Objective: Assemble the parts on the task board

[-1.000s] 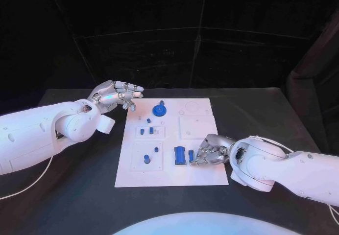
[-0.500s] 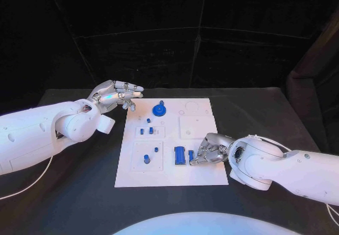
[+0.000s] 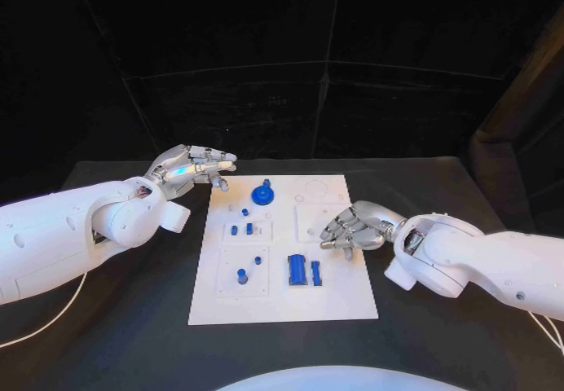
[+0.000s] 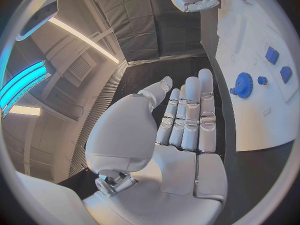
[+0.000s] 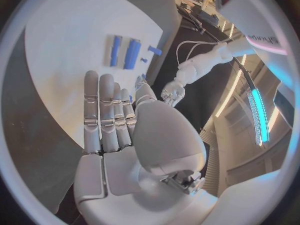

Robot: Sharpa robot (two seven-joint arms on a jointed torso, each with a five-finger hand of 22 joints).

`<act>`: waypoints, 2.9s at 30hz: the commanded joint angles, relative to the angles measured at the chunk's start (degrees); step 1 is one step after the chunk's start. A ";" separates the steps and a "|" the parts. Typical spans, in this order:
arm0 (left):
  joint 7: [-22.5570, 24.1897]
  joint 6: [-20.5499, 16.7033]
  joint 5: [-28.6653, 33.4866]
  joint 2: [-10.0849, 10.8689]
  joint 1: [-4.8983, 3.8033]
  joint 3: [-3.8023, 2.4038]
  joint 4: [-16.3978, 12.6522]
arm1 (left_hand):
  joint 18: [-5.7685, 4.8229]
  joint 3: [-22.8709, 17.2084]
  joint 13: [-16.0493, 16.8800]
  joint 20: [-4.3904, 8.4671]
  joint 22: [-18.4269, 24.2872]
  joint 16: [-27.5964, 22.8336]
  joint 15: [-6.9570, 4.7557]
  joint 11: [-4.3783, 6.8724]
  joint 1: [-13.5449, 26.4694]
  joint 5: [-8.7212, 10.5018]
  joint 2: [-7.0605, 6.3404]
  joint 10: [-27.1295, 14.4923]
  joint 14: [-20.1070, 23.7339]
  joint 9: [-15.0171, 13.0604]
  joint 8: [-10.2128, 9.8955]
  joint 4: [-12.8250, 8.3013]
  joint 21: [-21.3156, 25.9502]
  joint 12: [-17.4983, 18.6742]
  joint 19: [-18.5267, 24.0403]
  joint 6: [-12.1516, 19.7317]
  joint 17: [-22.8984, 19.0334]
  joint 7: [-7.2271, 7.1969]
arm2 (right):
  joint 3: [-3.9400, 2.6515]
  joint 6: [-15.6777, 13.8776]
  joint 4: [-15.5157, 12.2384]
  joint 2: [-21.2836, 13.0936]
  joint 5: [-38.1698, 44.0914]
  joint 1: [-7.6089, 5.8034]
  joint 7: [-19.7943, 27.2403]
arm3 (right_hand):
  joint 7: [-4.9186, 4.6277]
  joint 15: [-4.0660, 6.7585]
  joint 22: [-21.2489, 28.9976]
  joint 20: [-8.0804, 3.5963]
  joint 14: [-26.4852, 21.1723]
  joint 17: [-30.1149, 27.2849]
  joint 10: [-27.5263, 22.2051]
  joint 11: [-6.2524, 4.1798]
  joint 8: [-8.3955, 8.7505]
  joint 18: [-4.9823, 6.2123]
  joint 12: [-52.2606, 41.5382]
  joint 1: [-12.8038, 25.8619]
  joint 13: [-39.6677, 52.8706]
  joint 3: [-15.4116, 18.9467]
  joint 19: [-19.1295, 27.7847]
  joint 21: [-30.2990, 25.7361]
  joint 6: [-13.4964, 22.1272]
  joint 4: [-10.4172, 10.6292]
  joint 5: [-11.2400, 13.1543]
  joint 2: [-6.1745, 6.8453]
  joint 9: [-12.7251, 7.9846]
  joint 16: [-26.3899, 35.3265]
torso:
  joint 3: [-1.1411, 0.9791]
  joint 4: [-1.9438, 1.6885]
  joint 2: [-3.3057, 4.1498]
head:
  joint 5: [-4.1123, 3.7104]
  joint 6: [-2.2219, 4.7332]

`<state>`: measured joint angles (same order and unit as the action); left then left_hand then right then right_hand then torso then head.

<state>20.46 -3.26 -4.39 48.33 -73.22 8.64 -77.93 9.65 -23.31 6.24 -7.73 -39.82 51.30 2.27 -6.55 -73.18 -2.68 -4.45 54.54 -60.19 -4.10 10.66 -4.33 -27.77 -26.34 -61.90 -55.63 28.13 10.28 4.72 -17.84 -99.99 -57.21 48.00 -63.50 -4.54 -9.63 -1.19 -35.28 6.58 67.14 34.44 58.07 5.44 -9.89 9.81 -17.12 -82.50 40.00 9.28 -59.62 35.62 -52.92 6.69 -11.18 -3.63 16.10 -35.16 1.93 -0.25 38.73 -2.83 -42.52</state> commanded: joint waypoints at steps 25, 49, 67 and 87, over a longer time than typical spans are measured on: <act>6.40 -7.83 10.05 -8.82 2.34 0.51 12.59 | -2.88 11.93 -6.24 -2.35 29.44 -45.15 3.57 -0.02 29.34 2.68 4.45 -19.98 27.82 4.10 -10.66 4.33 27.77 26.34 35.97 22.39 -23.87 -4.33 | -2.33 0.03 34.17 18.17 -34.85 -2.10 27.15 | 2.69 -3.80 31.12 2.38 -29.96 -34.44 -22.03 0.67 9.89 -2.95 17.12 32.43 -40.00 -4.56 24.82 -35.62 20.84 -6.69 5.69 3.63 -16.10 35.16 | -0.07 -0.34 -4.22 | 0.45 8.56; 9.21 -39.36 4.64 -3.88 12.57 -8.22 -10.91 | -9.65 19.00 -6.24 7.73 39.82 -51.30 -2.27 6.55 56.75 2.68 4.45 -41.61 48.05 4.10 -10.66 4.33 27.77 26.34 52.20 43.19 -28.13 -10.28 | -4.71 -26.17 10.14 12.55 -47.95 3.32 34.31 | 9.63 1.19 35.28 -6.58 -53.11 -34.44 -44.48 -5.44 9.89 -9.81 17.12 63.58 -40.00 -9.28 46.40 -35.62 40.81 -6.69 11.18 3.63 -16.10 35.16 | -1.93 0.25 -7.55 | 2.83 8.14; 9.34 -40.86 4.39 -3.64 13.06 -8.64 -12.03 | -9.65 23.31 -6.24 7.73 39.82 -51.30 -2.27 6.55 65.38 2.68 4.45 -48.45 54.47 4.10 -10.66 4.33 27.77 26.34 57.17 49.73 -28.13 -10.28 | -4.72 -26.28 10.04 12.52 -48.00 3.34 34.34 | 9.63 1.19 35.28 -6.58 -60.45 -34.44 -51.60 -5.44 9.89 -9.81 17.12 73.46 -40.00 -9.28 53.33 -35.62 47.16 -6.69 11.18 3.63 -16.10 35.16 | -1.93 0.25 -7.55 | 2.83 8.14; 9.34 -40.86 4.39 -3.64 13.06 -8.64 -12.03 | -9.65 23.31 -6.24 7.73 39.82 -51.30 -2.27 6.55 73.18 2.68 4.45 -54.54 60.19 4.10 -10.66 4.33 27.77 26.34 61.90 55.63 -28.13 -10.28 | -4.72 -26.28 10.04 12.52 -48.00 3.34 34.34 | 9.63 1.19 35.28 -6.58 -67.14 -34.44 -58.07 -5.44 9.89 -9.81 17.12 82.50 -40.00 -9.28 59.62 -35.62 52.92 -6.69 11.18 3.63 -16.10 35.16 | -1.93 0.25 -7.55 | 2.83 8.14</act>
<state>28.57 -43.87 0.80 44.68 -60.07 0.08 -89.86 0.35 -0.19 0.05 0.06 -0.05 0.40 0.01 0.00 -0.43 -0.22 0.01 0.30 -0.22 -0.06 0.24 -0.01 -0.23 -0.40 -0.24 -0.30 0.07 -0.01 0.06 -43.79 -89.82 -44.68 -0.14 -60.06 29.01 0.02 0.01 -0.05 -0.01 0.21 0.07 0.29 0.00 -0.23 0.39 -0.21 -0.31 0.05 0.34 -0.31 0.38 -0.28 -0.02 -0.32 -0.02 0.08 -0.27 -0.01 0.01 31.17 0.01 -34.37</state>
